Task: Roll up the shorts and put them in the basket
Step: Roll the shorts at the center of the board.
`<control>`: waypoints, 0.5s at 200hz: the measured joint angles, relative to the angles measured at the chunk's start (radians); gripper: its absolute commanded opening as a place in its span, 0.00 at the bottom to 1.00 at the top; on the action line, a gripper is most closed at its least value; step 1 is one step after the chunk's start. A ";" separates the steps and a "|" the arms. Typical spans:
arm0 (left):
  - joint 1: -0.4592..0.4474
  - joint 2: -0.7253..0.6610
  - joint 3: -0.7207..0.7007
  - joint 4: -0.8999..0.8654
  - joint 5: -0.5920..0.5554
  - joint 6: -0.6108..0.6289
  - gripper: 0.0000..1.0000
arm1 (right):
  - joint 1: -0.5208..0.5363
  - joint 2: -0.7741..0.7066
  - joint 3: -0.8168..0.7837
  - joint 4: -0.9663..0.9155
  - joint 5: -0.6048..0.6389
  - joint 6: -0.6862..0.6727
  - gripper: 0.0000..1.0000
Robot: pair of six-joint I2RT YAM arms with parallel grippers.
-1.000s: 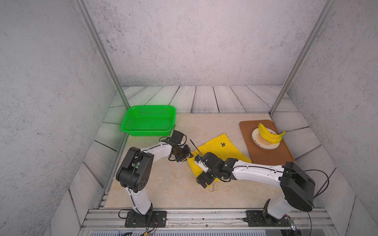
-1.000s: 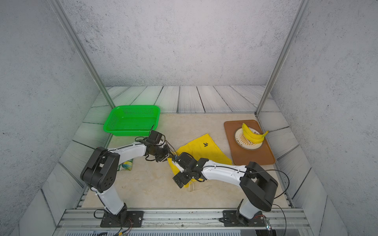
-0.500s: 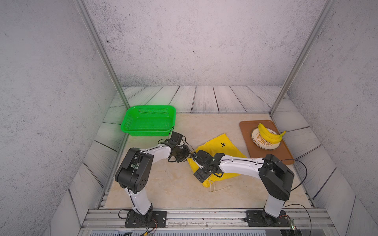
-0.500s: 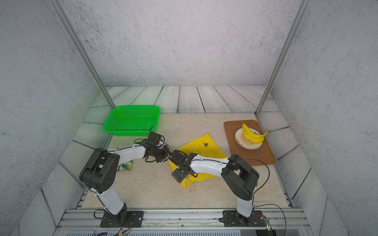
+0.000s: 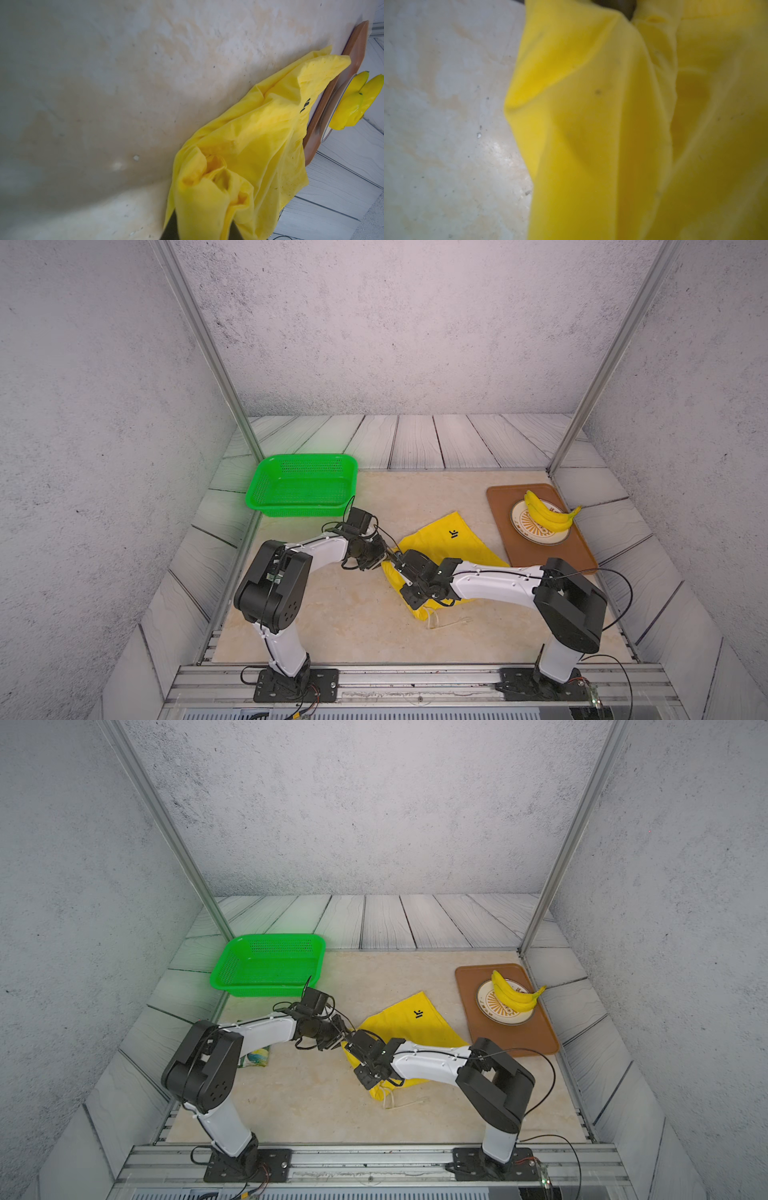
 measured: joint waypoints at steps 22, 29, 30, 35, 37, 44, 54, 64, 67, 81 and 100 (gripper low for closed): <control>0.004 -0.024 0.005 -0.031 -0.035 0.015 0.58 | -0.030 -0.048 -0.084 0.106 -0.097 0.040 0.08; 0.006 -0.041 0.005 -0.044 -0.047 0.020 0.58 | -0.041 -0.063 -0.118 0.146 -0.134 0.056 0.08; 0.007 -0.045 0.005 -0.045 -0.049 0.022 0.59 | -0.043 -0.067 -0.125 0.154 -0.140 0.062 0.08; 0.010 -0.058 0.005 -0.053 -0.058 0.024 0.61 | -0.053 -0.078 -0.151 0.186 -0.164 0.074 0.08; 0.011 -0.065 0.005 -0.057 -0.061 0.026 0.61 | -0.057 -0.084 -0.163 0.201 -0.174 0.081 0.08; 0.015 -0.089 0.004 -0.062 -0.073 0.029 0.61 | -0.069 -0.103 -0.204 0.248 -0.206 0.101 0.08; 0.024 -0.130 -0.001 -0.061 -0.098 0.034 0.62 | -0.085 -0.132 -0.267 0.317 -0.248 0.137 0.08; 0.035 -0.172 -0.011 -0.048 -0.122 0.036 0.62 | -0.095 -0.162 -0.336 0.391 -0.284 0.176 0.08; 0.037 -0.183 -0.014 -0.043 -0.129 0.037 0.62 | -0.098 -0.170 -0.354 0.411 -0.291 0.182 0.08; 0.049 -0.238 -0.045 -0.014 -0.147 0.038 0.61 | -0.111 -0.208 -0.446 0.522 -0.325 0.242 0.08; 0.046 -0.281 -0.115 0.045 -0.145 0.036 0.62 | -0.132 -0.238 -0.553 0.673 -0.356 0.327 0.09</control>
